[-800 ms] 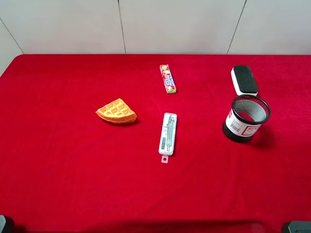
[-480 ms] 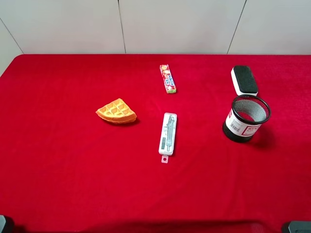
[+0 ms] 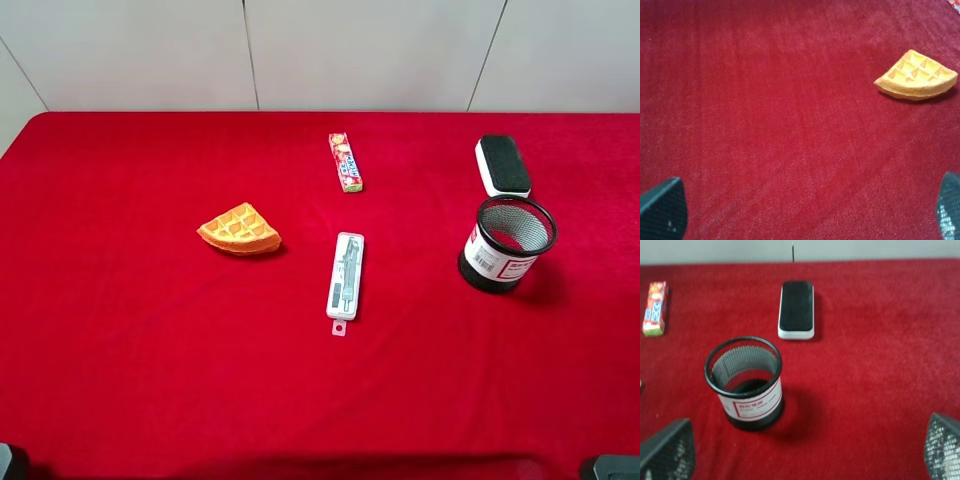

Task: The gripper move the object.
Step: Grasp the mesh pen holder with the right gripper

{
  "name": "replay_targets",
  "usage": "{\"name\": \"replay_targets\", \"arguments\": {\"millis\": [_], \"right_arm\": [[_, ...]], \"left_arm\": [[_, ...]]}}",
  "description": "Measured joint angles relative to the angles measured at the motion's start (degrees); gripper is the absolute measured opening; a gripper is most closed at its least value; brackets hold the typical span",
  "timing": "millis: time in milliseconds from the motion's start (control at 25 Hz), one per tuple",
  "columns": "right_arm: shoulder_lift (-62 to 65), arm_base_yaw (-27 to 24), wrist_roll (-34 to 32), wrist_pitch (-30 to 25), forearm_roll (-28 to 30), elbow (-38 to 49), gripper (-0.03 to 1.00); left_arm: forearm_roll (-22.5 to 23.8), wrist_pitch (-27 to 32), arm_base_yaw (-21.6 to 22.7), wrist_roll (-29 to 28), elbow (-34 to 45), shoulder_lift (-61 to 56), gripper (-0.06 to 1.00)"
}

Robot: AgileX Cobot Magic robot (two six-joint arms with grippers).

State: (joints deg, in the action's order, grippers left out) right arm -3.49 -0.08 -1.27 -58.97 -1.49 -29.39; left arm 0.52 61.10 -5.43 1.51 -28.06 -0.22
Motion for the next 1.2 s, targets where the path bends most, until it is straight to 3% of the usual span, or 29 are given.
{"name": "replay_targets", "arguments": {"millis": [640,1200], "right_arm": [[-33.4,0.0,1.3,-1.8,-0.8,-16.4,0.69],[-56.0,0.0,3.7,-5.6,-6.7,-25.6,0.69]], "left_arm": [[0.0,0.0,0.0,0.0,0.0,0.0,0.99],[0.0,0.0,0.0,0.0,0.0,0.0,0.99]]}}
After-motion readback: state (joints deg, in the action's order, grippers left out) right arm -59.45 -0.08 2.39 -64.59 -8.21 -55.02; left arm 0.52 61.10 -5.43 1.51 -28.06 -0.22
